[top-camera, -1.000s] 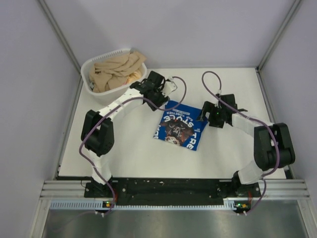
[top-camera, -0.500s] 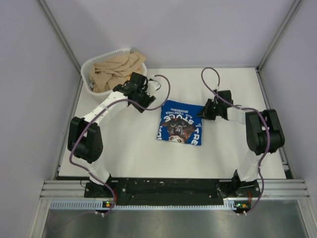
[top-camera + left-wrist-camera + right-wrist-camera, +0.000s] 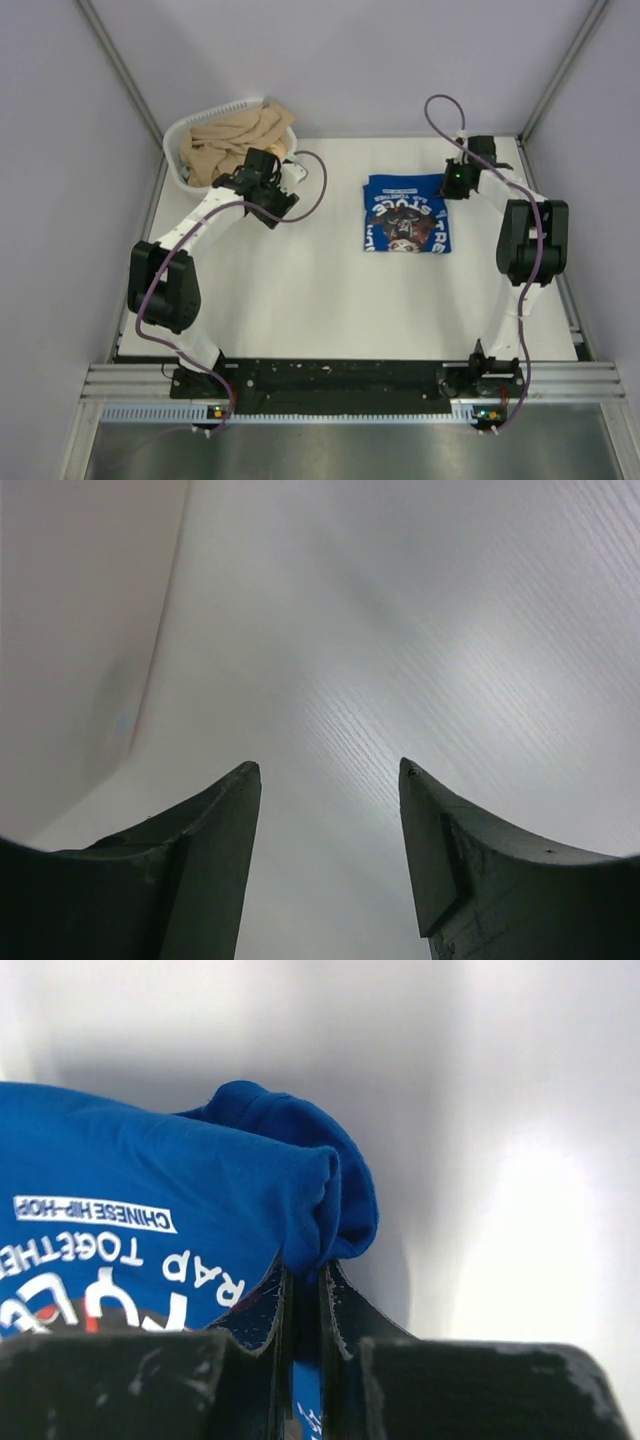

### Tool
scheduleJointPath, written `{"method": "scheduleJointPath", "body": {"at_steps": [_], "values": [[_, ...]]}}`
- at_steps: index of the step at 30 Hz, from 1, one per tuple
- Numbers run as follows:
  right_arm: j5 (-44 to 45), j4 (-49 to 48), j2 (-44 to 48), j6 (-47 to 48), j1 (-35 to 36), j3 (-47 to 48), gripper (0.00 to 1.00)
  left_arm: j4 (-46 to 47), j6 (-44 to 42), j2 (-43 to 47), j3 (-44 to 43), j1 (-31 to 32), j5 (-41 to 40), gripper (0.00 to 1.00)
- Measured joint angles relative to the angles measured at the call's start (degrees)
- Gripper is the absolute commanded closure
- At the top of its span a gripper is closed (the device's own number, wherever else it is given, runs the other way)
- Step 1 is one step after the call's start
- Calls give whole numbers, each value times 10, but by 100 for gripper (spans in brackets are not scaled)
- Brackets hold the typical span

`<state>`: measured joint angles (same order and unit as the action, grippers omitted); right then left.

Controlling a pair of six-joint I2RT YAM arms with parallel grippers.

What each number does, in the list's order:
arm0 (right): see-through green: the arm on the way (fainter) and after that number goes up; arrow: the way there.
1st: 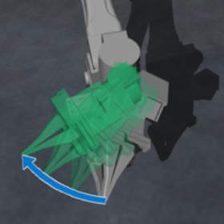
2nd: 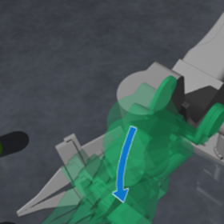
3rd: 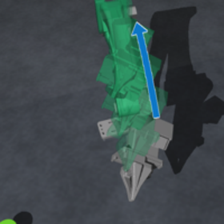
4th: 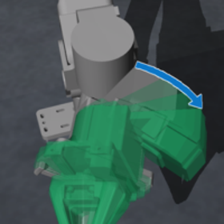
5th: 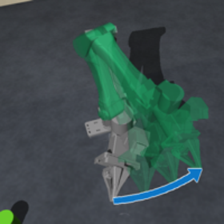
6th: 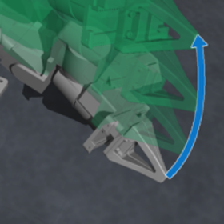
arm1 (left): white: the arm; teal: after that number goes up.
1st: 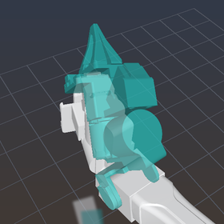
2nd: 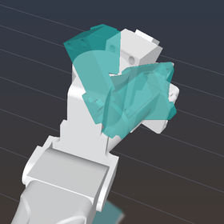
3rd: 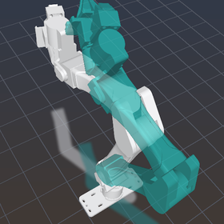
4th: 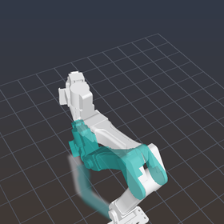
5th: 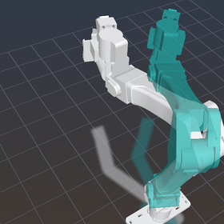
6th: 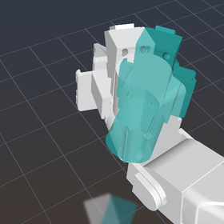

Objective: Fold and stack the t-shirts
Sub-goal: Put the neatly folded tshirt into the corner of the board with the right arm

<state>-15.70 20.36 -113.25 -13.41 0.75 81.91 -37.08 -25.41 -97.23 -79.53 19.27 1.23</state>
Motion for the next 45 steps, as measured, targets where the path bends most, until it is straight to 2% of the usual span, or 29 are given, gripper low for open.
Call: {"method": "scheduleJointPath", "body": {"at_steps": [8, 14, 23, 31, 32, 36, 45], "values": [[116, 49, -139, 87, -101, 217, 100, -1, -1, 0, 5, -12, -10, 38], [207, 43, -236, 192, -109, 365, 100, -2, 0, 0, 5, -16, -28, 38], [291, 4, -308, 328, -108, 428, 100, -7, -2, -2, 4, -20, -57, 38], [316, -50, -308, 364, -138, 440, 99, -23, -2, -21, -22, -20, -76, 38], [317, -53, -308, 366, -142, 441, 84, -24, -2, -21, -23, -20, -78, 38], [307, -60, -308, 366, -151, 446, 2, -32, -2, -24, -29, -20, -82, 38], [282, -63, -295, 368, -129, 443, 1, -44, -6, -24, -29, -20, -63, 37]]}}
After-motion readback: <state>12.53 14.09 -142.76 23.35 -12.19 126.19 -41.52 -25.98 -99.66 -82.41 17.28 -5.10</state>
